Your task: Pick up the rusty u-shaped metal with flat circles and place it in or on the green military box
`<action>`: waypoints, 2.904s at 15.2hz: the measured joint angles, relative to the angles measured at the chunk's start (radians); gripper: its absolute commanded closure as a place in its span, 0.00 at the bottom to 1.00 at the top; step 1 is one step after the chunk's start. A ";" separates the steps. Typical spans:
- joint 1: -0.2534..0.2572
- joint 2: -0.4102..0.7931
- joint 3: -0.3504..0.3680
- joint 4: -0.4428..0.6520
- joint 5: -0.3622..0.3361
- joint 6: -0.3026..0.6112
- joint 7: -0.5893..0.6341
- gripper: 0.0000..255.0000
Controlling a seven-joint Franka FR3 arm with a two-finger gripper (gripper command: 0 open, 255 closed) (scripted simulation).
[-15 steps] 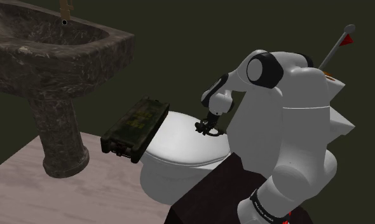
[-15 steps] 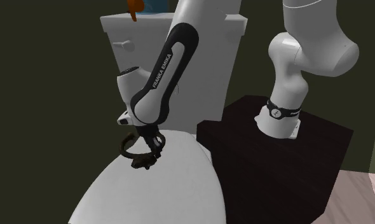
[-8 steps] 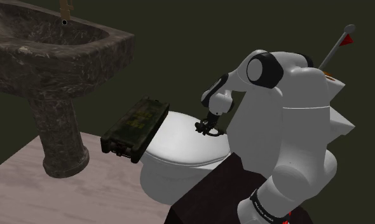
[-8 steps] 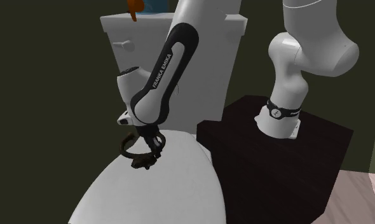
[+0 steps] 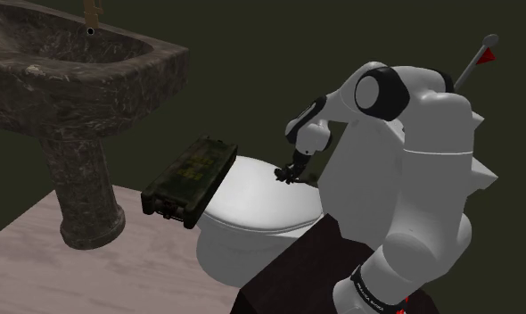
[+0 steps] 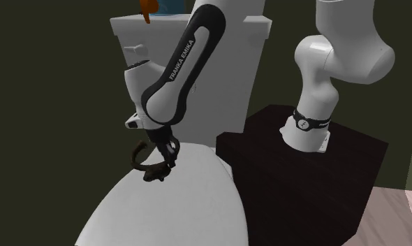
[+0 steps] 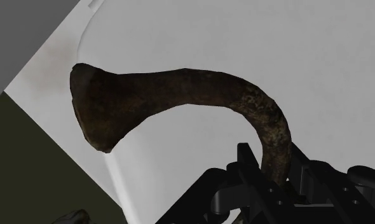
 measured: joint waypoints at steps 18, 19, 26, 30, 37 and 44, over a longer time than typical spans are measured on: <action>0.052 -0.207 -0.078 -0.020 -0.129 -0.168 0.096 1.00; 0.055 -0.218 -0.081 -0.016 -0.137 -0.181 0.103 1.00; 0.068 -0.283 -0.098 0.000 -0.182 -0.254 0.140 1.00; 0.111 -0.282 -0.071 0.020 -0.181 -0.263 0.210 1.00; 0.201 -0.250 -0.009 0.068 -0.165 -0.258 0.357 1.00; 0.285 -0.171 0.051 0.182 -0.147 -0.272 0.500 1.00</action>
